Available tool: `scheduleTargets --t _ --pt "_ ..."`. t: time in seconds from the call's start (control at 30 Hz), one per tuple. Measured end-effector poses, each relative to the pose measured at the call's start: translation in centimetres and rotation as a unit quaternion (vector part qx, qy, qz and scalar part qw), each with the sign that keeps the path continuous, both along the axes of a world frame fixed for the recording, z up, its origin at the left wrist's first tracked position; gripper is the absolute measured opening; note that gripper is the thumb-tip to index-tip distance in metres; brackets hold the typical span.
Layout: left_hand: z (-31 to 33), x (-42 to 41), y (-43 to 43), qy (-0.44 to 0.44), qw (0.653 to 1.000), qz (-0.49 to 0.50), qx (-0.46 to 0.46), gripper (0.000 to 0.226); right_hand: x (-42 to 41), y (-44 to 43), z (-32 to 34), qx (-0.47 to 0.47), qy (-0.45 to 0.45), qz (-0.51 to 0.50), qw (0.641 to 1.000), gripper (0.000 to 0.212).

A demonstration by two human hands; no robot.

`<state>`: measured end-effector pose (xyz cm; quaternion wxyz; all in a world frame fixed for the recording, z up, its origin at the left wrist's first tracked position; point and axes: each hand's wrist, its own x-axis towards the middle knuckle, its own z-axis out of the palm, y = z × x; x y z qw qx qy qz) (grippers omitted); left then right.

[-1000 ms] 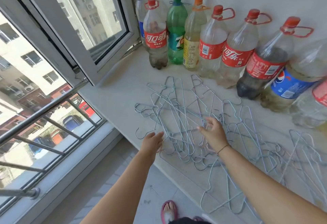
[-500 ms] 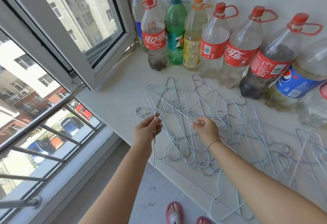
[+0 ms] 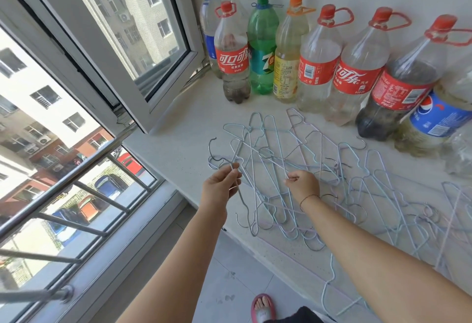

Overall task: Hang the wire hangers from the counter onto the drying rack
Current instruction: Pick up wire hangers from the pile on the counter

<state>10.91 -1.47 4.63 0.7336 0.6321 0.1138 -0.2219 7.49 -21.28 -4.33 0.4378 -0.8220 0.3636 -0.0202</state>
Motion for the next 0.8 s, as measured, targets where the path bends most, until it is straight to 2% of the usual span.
scheduleTargets --t 0.13,0.37,0.57,0.8 --pt "0.2 0.0 -0.1 -0.003 1.000 -0.014 0.009 0.016 -0.3 0.1 0.2 0.018 -0.027 -0.045 0.998 0.020" --pt "0.8 -0.2 0.0 -0.014 0.999 -0.029 0.009 0.016 -1.9 0.4 2.9 0.133 -0.178 -0.085 0.971 0.009" --pt "2.1 -1.7 1.8 -0.026 1.000 0.011 -0.006 0.018 -3.3 1.9 7.2 0.250 -0.236 -0.034 0.938 0.018" --pt "4.6 -7.2 6.1 -0.043 0.992 0.113 -0.026 0.017 -6.0 5.8 11.9 0.307 -0.241 0.077 0.918 0.015"
